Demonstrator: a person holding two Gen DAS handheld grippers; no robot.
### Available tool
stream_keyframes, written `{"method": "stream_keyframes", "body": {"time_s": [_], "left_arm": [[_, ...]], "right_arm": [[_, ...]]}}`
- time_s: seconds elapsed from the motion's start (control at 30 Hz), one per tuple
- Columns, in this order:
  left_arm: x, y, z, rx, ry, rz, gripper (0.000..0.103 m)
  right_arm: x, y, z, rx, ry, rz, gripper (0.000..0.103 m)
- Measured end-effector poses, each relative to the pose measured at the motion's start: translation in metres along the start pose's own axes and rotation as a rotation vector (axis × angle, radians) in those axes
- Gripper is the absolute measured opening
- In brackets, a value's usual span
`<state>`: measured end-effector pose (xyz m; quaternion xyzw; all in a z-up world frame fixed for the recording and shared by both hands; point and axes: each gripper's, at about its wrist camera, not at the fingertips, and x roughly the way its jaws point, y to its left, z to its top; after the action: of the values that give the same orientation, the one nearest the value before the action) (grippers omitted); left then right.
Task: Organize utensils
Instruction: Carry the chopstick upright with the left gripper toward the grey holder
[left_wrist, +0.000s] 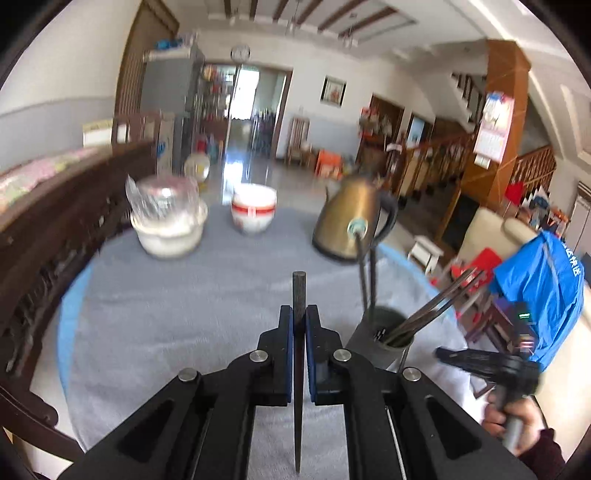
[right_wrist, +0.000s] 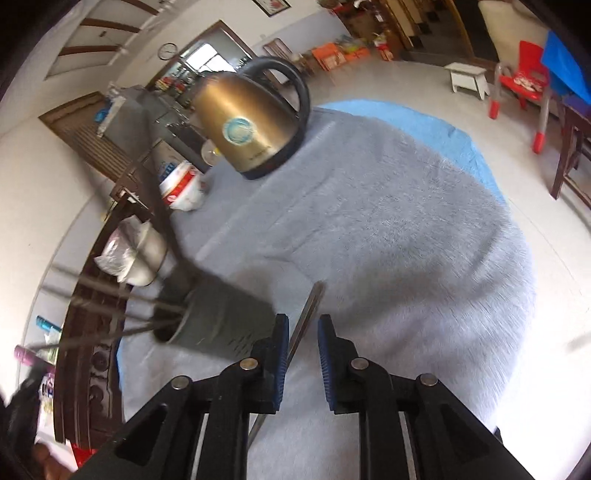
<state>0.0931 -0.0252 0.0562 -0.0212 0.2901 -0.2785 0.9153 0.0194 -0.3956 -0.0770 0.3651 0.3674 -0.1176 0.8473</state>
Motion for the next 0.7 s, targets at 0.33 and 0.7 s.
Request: {"method": "stream_keyframes", "body": {"time_s": [0.33,0.7], "left_arm": [[-0.016,0.004,-0.01,-0.003,-0.01,0.0,0.006],[-0.023,0.003,-0.012,-0.007,-0.008,0.004,0.006]], "right_arm": [[0.057,-0.009,0.012,0.11,0.092,0.002,0.02],[0.069,-0.013,0.011,0.138,0.059,-0.003,0.013]]}}
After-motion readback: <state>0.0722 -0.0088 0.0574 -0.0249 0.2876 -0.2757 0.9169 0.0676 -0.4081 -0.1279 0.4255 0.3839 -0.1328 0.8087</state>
